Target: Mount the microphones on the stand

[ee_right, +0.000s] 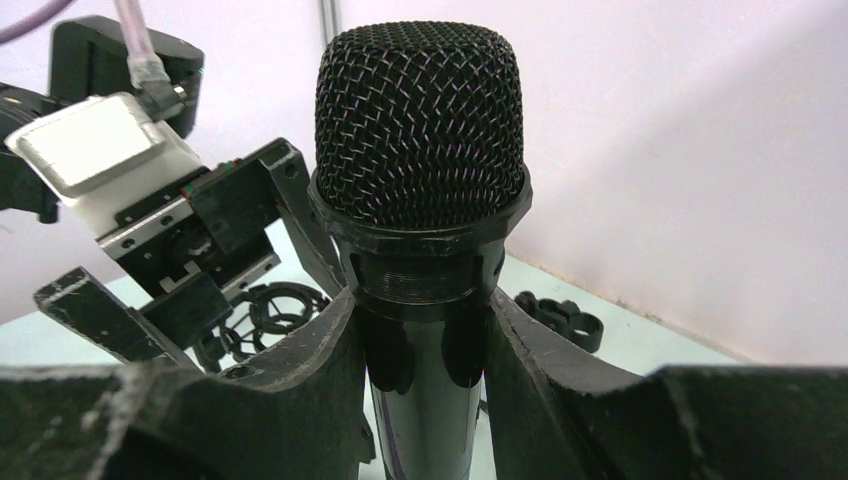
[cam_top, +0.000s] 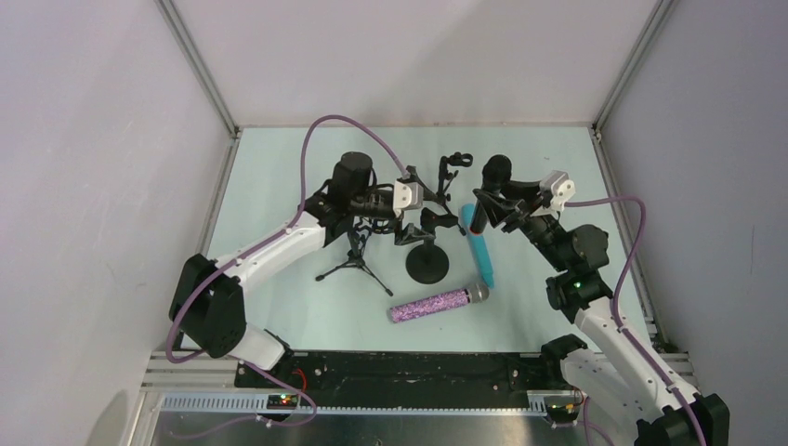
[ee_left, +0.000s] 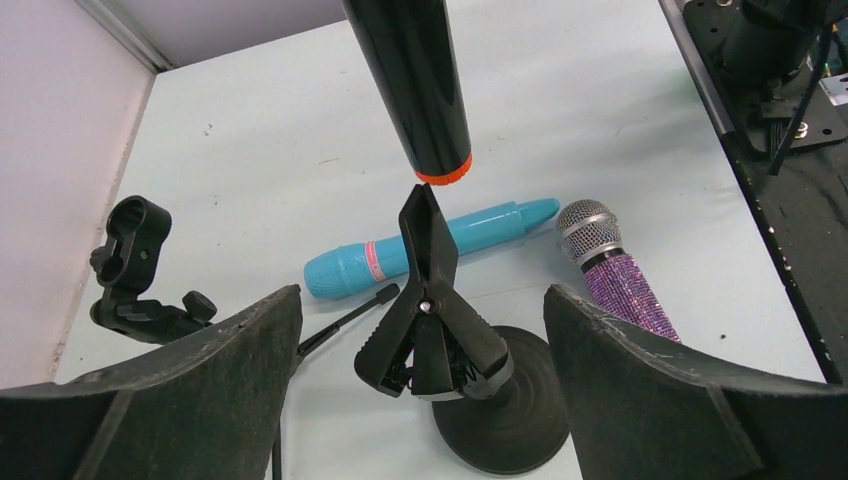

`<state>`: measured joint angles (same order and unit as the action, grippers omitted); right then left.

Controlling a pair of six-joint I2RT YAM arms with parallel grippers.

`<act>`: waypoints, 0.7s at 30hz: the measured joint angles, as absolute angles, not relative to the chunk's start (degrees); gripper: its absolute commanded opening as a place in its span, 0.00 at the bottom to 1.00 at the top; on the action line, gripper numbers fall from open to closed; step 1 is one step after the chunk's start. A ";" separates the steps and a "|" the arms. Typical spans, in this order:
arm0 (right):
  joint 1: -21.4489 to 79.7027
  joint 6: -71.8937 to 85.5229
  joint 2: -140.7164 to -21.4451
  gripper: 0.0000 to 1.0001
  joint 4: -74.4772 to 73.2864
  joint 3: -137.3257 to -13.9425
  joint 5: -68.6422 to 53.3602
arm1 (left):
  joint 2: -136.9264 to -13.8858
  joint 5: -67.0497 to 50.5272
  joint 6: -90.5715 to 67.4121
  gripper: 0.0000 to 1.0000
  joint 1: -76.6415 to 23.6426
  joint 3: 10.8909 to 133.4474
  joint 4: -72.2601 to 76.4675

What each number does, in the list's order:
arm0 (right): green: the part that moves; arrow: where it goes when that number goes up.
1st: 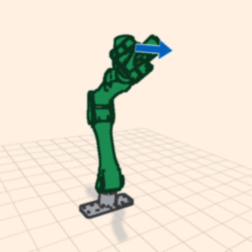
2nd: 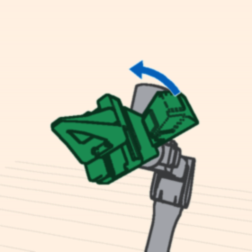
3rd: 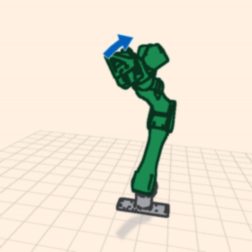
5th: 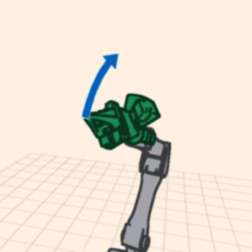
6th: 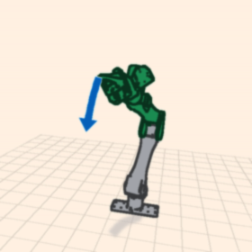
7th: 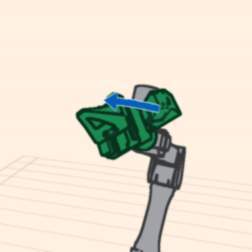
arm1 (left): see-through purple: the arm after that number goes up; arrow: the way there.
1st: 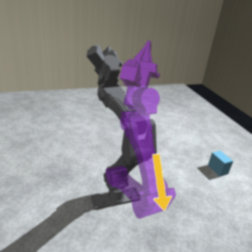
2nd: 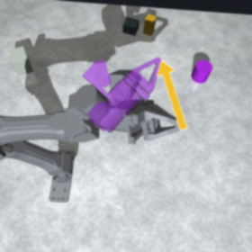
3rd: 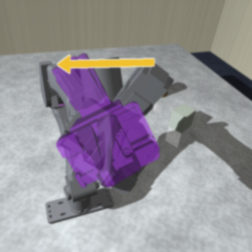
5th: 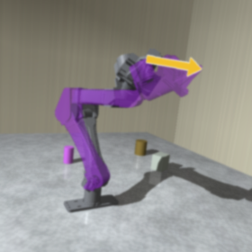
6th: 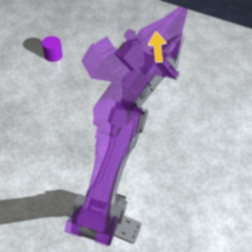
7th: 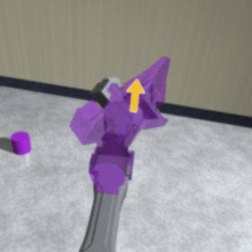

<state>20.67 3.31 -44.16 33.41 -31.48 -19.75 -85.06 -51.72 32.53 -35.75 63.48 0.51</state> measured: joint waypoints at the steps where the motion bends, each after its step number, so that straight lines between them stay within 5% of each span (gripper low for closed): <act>1: 20.58 3.75 -44.21 0.00 34.15 -31.48 -20.21 | -85.06 -51.79 32.36 0.93 -35.75 63.48 0.78; 21: 20.84 5.80 -47.99 0.00 39.94 -31.48 -23.49 | -85.12 -52.95 31.48 0.92 -35.07 62.63 1.85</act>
